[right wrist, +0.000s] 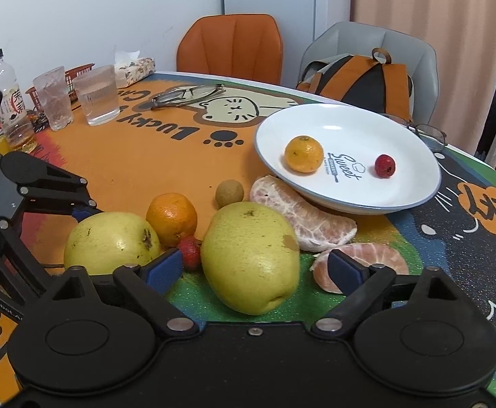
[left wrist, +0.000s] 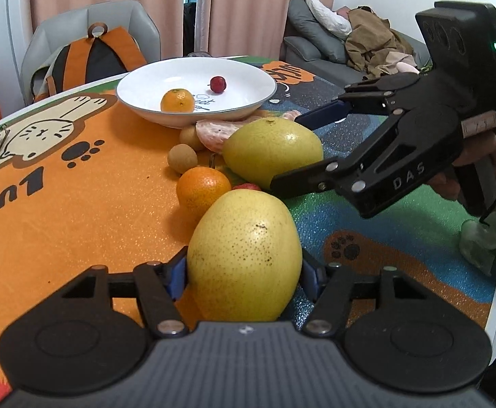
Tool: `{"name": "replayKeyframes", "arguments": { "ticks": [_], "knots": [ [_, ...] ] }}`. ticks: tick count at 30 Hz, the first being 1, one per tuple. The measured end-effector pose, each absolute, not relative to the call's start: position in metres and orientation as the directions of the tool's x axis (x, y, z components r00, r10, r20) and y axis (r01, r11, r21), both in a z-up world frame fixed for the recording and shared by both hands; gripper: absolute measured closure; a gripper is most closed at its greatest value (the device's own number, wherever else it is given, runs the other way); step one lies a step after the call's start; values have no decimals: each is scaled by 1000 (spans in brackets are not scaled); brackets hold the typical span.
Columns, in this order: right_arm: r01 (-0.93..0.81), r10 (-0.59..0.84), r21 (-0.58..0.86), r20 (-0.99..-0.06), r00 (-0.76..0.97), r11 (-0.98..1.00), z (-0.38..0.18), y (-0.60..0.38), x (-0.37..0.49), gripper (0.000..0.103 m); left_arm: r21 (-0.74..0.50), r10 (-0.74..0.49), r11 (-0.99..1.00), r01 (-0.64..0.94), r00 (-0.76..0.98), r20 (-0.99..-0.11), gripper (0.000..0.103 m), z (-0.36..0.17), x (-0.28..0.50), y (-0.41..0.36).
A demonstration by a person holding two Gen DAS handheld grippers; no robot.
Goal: Organize fruits
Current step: 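Grasp the green pear with the right tool while the left tool holds the yellow pear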
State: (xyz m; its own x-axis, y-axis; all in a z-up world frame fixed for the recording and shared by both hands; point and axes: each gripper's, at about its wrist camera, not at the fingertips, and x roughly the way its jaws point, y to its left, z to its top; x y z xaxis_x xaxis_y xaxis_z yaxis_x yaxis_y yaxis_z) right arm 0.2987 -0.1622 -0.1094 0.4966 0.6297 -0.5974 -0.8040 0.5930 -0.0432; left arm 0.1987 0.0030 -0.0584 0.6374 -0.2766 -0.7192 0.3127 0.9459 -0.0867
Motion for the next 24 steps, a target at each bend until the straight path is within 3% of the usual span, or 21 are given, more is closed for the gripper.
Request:
{"name": "replayKeyframes", "arguments": {
  "ticks": [12,16,24],
  "knots": [
    [-810,628,-43,-608,486,585,-113,-152,304,25,-76,-269,949,305,661,-701,40,-61,196,0],
    [-806,622,-35,-616,483,591,-114,-152,306,40,-83,-270,951,297,672,-689,41,-61,194,1],
    [-805,615,-35,-626,480,593,-118,-152,307,43,-79,-268,952,297,676,-687,41,-60,190,2]
  ]
}}
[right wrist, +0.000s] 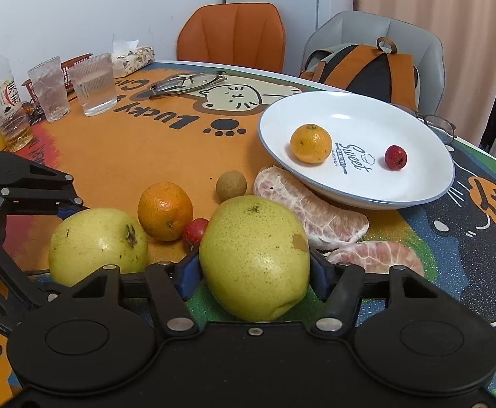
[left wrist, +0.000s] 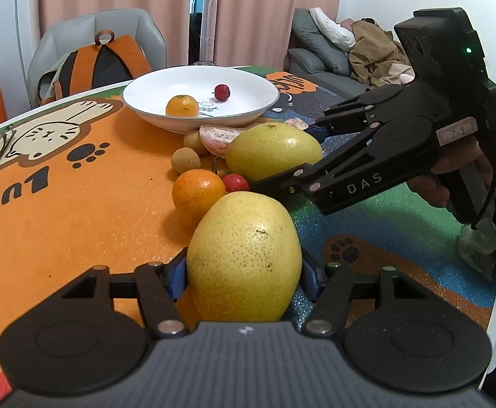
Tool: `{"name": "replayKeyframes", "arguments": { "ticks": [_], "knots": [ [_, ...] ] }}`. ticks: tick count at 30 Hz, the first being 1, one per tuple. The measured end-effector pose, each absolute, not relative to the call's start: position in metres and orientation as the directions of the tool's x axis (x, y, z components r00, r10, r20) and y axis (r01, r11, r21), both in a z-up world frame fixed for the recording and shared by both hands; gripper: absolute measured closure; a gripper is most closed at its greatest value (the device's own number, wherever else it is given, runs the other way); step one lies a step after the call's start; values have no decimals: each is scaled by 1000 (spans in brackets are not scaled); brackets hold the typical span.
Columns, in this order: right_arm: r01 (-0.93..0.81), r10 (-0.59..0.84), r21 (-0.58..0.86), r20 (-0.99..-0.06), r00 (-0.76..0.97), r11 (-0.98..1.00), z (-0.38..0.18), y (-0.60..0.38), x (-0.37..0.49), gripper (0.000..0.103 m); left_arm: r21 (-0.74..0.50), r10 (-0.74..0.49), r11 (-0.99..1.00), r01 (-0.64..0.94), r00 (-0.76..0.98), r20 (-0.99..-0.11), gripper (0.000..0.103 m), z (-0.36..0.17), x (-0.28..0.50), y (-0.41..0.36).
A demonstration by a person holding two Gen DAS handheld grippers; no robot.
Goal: Organize fruits
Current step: 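Grasp the green pear with the right tool while the left tool holds the yellow pear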
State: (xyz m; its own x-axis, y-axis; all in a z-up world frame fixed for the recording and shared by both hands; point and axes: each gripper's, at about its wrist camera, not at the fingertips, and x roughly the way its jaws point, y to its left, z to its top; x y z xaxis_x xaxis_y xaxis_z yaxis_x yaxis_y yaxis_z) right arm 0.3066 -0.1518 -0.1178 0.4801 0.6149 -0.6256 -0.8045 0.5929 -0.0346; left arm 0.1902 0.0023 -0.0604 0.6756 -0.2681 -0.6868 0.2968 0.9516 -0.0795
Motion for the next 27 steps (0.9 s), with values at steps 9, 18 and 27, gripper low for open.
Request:
{"name": "replayKeyframes", "arguments": {
  "ticks": [9,18,27],
  "knots": [
    [-805,611,-49,-623,488,592,-118,-151,304,44,-74,-248,959,273,684,-686,41,-58,184,8],
    [-799,616,-52,-608,501,599,-110,-161,300,44,-70,-232,966,250,713,-662,41,-48,182,11],
    [-784,622,-62,-570,536,618,-96,-179,292,44,-62,-230,967,249,737,-636,41,-35,183,10]
  ]
}}
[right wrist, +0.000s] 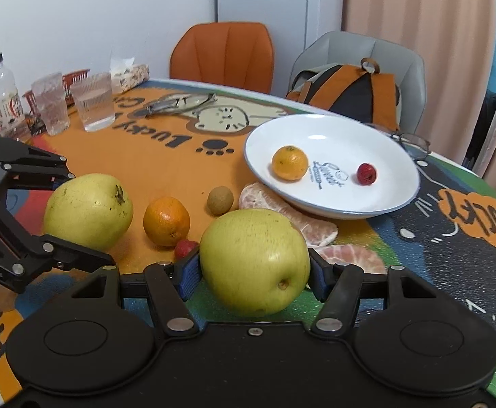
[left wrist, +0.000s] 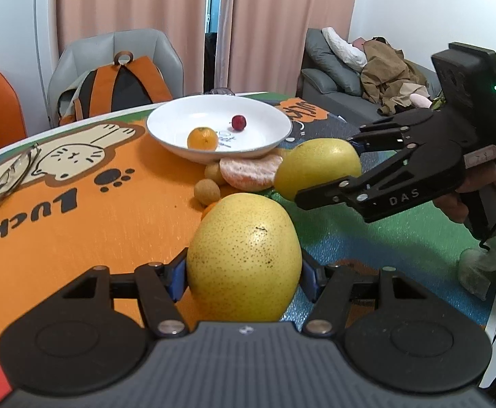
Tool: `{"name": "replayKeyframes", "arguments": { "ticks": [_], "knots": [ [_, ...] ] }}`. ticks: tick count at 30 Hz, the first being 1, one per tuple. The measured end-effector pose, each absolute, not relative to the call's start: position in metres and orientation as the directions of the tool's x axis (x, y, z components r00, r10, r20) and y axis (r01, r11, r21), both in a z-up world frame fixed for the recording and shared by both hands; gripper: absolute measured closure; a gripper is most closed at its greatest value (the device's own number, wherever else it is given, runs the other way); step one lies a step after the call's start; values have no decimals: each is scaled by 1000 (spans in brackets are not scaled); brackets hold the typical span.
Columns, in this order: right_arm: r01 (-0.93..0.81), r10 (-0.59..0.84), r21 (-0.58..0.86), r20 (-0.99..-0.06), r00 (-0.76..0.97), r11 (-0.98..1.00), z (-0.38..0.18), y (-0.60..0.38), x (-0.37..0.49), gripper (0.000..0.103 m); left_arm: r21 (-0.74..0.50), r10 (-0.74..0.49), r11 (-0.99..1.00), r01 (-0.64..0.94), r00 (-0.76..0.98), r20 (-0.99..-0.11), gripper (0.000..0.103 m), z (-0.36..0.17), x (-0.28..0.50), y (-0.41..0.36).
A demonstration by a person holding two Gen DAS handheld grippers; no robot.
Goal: Organize fruits
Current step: 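Grasp the green pear with the right tool while the left tool holds the yellow pear, then lower the green pear onto the plate with the right tool and open it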
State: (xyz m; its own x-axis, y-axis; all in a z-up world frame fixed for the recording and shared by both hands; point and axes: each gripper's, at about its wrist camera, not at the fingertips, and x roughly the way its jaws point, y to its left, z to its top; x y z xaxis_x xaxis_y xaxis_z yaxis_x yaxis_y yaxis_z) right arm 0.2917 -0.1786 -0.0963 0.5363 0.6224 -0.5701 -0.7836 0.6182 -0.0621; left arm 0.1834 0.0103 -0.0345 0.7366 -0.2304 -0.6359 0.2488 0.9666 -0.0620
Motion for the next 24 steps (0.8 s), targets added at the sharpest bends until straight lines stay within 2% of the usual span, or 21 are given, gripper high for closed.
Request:
{"name": "replayKeyframes", "arguments": {
  "ticks": [24],
  "knots": [
    [-748,644,-59,-466,606,661,-56,-192,312,44,-62,-214,974,218,794,-569,41,-4,227,17]
  ]
}}
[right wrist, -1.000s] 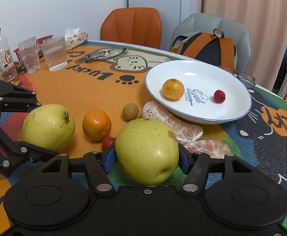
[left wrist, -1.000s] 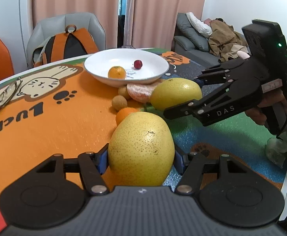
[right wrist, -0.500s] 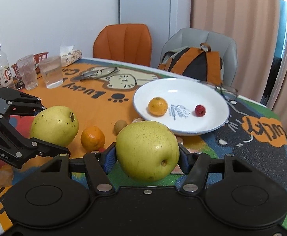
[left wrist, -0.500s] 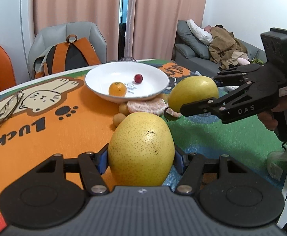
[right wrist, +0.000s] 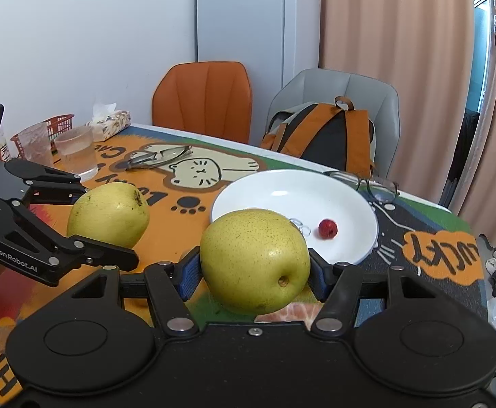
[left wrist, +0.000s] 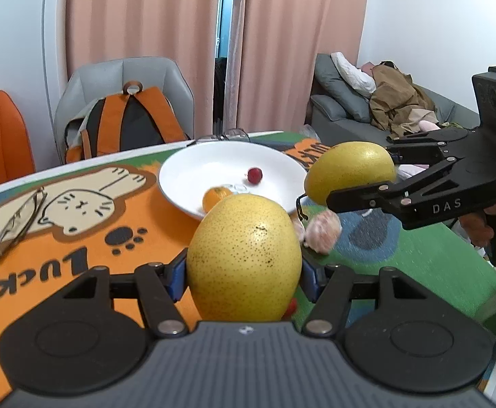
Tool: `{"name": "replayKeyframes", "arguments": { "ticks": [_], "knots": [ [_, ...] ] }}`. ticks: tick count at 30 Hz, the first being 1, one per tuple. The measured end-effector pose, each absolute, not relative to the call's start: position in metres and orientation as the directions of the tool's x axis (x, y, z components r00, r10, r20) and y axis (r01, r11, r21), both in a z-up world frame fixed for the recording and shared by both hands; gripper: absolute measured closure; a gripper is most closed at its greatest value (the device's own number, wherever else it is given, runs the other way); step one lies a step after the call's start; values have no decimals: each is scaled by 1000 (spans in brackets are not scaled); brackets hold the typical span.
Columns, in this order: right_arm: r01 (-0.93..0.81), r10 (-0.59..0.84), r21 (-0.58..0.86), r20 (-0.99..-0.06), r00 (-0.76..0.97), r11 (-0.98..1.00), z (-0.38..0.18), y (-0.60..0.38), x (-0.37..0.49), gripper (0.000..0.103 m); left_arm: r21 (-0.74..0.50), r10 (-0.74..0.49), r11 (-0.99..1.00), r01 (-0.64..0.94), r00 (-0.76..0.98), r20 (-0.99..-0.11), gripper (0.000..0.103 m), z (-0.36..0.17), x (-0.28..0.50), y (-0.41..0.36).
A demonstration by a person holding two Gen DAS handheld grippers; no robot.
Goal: Organize fruits
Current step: 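Lower the green pear onto the plate with the right tool and open it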
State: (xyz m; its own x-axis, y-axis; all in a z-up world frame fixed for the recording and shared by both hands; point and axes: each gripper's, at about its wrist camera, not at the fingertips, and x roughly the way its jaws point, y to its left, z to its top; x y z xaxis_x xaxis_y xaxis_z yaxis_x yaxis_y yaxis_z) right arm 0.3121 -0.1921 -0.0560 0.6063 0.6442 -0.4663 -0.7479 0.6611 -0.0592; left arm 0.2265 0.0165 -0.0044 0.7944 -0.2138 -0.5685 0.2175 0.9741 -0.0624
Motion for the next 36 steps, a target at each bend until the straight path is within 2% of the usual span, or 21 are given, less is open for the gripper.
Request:
{"name": "replayKeyframes", "arguments": {
  "ticks": [14,23,36],
  "knots": [
    [-725,635,-26,-462,619,689,-57,-179,356,44,-81,-206,978,194,813,-545,41,9,275,24],
    [-702,617,35,-508,601,712,-76,-170,389,44,-99,-209,978,185,817,-537,41,8,300,25],
    [-690,571,-1,-562,599,724,-96,-158,400,44,-109,-208,978,177,810,-548,41,6,329,25]
  ]
}}
